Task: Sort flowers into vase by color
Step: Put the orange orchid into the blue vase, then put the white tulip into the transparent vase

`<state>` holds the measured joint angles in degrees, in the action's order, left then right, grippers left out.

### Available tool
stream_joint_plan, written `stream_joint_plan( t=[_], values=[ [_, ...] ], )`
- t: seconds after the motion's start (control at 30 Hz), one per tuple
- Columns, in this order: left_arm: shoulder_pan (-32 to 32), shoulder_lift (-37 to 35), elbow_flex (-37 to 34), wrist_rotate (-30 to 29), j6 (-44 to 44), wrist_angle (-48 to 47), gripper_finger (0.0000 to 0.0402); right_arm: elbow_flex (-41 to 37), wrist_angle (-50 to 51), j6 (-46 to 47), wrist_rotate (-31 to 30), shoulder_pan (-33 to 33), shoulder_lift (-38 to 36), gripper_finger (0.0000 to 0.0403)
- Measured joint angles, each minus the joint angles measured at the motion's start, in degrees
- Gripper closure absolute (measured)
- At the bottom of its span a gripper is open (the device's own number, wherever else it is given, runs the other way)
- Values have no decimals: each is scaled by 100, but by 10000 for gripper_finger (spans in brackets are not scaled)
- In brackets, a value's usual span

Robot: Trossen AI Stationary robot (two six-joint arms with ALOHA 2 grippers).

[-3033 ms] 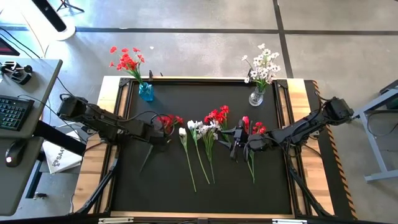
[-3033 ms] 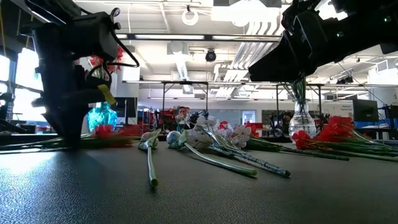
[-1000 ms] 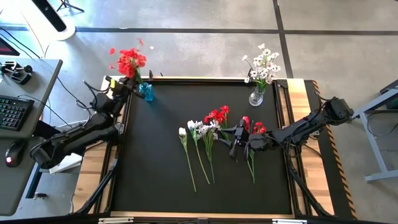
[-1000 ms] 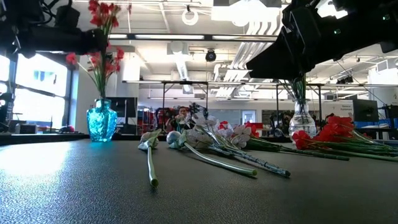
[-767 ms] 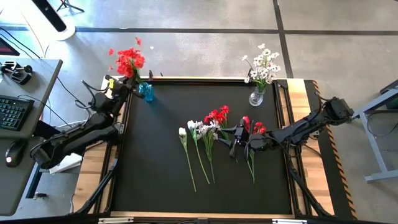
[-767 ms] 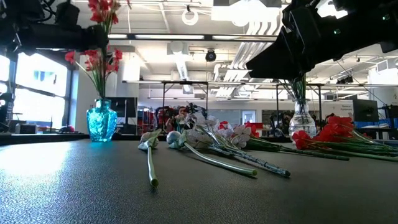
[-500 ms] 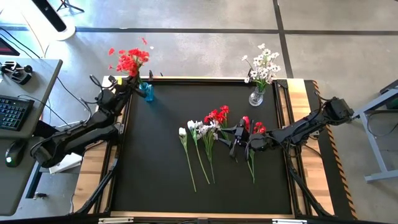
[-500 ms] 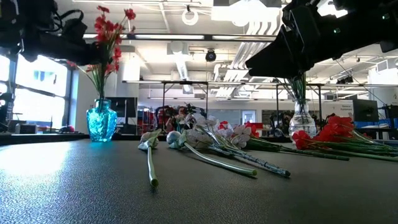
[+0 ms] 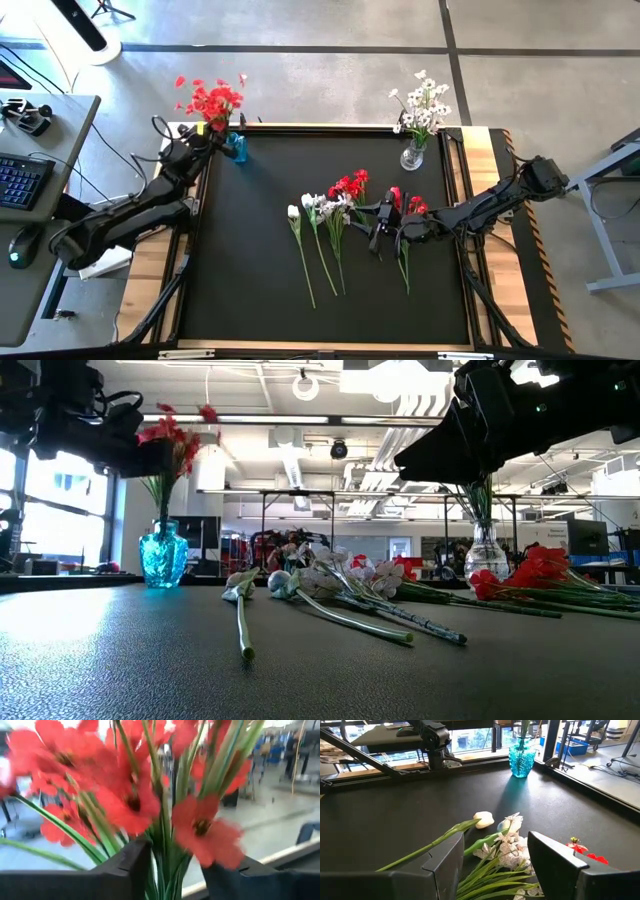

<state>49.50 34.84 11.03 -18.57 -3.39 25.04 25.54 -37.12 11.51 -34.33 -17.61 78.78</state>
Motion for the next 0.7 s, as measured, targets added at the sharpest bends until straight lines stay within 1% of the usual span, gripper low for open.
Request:
stream_joint_plan(
  t=[0.13, 0.23, 0.43, 0.6, 0.7],
  values=[
    [0, -71, 610, -3, 84, -1464, 223, 0, 0, 0, 0, 1, 0, 187],
    [-7, -69, 1136, -7, 153, -2526, 213, 0, 0, 0, 0, 15, 0, 187],
    [-7, -69, 2071, -83, 478, -4208, 210, 0, 0, 27, 2, 77, 0, 187],
    [-7, -69, 2700, -164, 897, -5559, 211, 0, 2, 44, 4, 74, 0, 187],
    [-30, -69, 3008, -162, 1110, -6178, 211, 0, 2, 42, 4, 76, 0, 187]
  ],
)
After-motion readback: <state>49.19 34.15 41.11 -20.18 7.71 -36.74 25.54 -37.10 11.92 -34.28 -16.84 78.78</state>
